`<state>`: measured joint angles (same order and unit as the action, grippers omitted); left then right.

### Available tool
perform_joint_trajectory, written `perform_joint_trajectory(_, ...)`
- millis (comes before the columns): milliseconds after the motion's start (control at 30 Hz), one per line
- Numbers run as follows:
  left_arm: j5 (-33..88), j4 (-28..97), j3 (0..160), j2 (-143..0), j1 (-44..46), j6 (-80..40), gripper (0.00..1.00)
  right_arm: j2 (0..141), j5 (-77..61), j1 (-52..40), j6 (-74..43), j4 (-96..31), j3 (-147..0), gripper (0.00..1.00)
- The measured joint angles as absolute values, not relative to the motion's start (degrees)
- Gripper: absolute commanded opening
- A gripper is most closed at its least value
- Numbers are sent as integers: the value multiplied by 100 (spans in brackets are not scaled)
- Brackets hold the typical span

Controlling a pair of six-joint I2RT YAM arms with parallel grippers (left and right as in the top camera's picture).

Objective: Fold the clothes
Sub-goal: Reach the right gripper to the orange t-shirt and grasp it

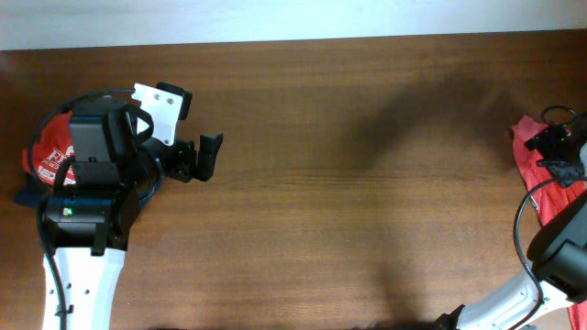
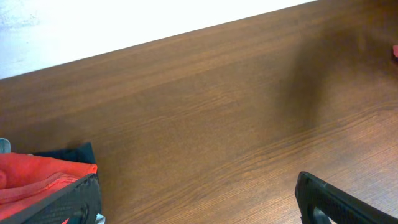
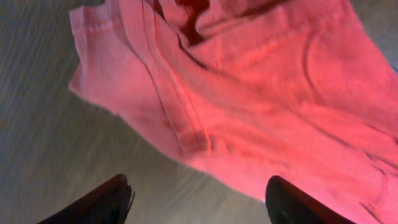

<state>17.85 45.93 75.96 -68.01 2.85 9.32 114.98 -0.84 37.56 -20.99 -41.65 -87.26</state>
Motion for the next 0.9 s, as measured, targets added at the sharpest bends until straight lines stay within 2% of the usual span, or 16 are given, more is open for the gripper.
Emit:
perform_joint_trajectory(133,1785,4593,7596,-6801,285,932,99,11708,-84,3745,-2093,-3844,-8726,66)
perform_joint_trajectory(267,1785,4593,7596,-6801,285,932,100,11920,-84,3745,-2110,-3612,-8729,54)
perform_joint_trajectory(467,1785,4593,7596,-6801,285,932,99,12169,-84,3741,-2143,-3570,-8726,47)
perform_joint_trajectory(500,1785,4593,7596,-6801,285,932,100,12186,-86,3741,-2139,-3573,-8726,42)
perform_joint_trajectory(567,1785,4593,7596,-6801,285,932,99,12210,-82,3741,-2112,-3586,-8726,20)
perform_joint_trajectory(633,1785,4593,7596,-6801,285,932,99,12213,-51,3741,-2121,-3601,-8726,4)
perform_joint_trajectory(900,1785,4589,7596,-6801,285,932,99,12062,-318,3734,-2158,-3730,-8733,4)
